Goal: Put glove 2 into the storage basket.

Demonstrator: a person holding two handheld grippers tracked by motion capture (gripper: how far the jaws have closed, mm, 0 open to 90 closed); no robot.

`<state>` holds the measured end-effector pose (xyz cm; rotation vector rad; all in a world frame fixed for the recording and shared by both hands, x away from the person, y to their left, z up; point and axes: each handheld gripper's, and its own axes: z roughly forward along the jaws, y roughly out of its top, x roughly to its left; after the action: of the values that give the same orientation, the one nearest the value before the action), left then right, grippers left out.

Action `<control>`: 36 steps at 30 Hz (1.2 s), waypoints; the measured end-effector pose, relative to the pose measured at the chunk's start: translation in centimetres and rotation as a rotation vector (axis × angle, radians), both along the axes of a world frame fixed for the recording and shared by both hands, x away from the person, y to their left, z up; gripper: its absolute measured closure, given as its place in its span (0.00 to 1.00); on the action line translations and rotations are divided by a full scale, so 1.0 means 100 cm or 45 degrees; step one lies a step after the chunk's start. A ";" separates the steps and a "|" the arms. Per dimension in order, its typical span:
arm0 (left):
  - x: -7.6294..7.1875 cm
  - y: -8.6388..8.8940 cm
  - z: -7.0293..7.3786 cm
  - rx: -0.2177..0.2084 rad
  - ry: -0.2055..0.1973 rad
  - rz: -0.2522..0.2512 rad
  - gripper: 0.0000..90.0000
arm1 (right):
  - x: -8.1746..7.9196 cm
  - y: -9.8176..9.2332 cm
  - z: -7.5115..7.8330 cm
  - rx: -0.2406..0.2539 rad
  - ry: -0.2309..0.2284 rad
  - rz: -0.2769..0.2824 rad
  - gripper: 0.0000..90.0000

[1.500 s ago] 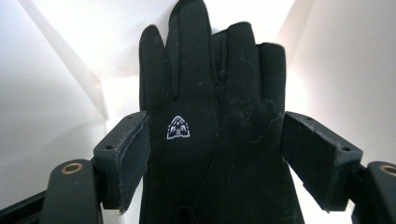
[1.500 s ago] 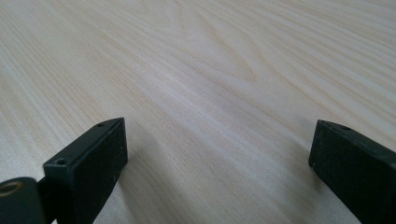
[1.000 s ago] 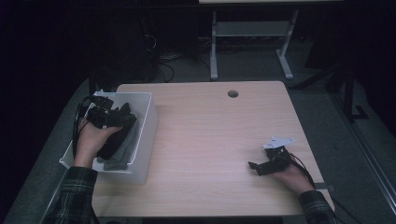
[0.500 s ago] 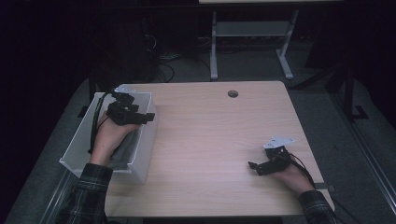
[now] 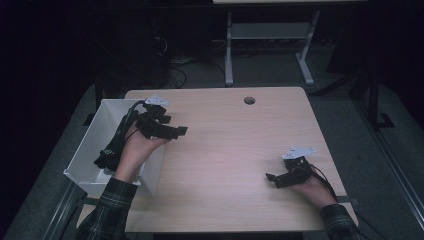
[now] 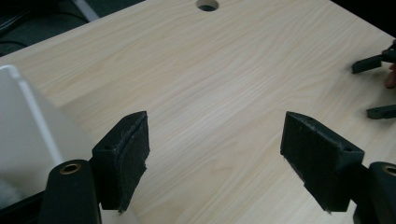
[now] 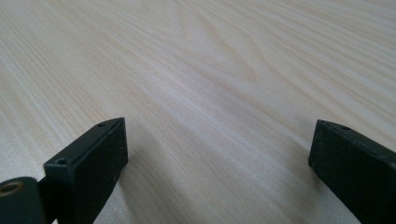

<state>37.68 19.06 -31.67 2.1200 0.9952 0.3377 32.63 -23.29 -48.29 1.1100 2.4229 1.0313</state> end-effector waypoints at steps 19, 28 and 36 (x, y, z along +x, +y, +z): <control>-0.019 -0.054 -0.041 -0.004 0.037 -0.178 0.25 | 0.000 0.000 0.000 0.001 -0.003 -0.001 0.05; -0.029 -0.073 -0.074 0.029 0.059 -0.248 0.25 | 0.000 0.000 0.000 0.002 -0.002 -0.001 0.05; -0.036 -0.083 -0.099 0.077 0.055 -0.274 0.24 | 0.000 0.000 0.000 -0.001 -0.001 0.001 0.05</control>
<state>34.12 10.72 -41.55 2.2731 0.7797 0.2187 32.60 -23.32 -48.29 1.1082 2.4234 1.0303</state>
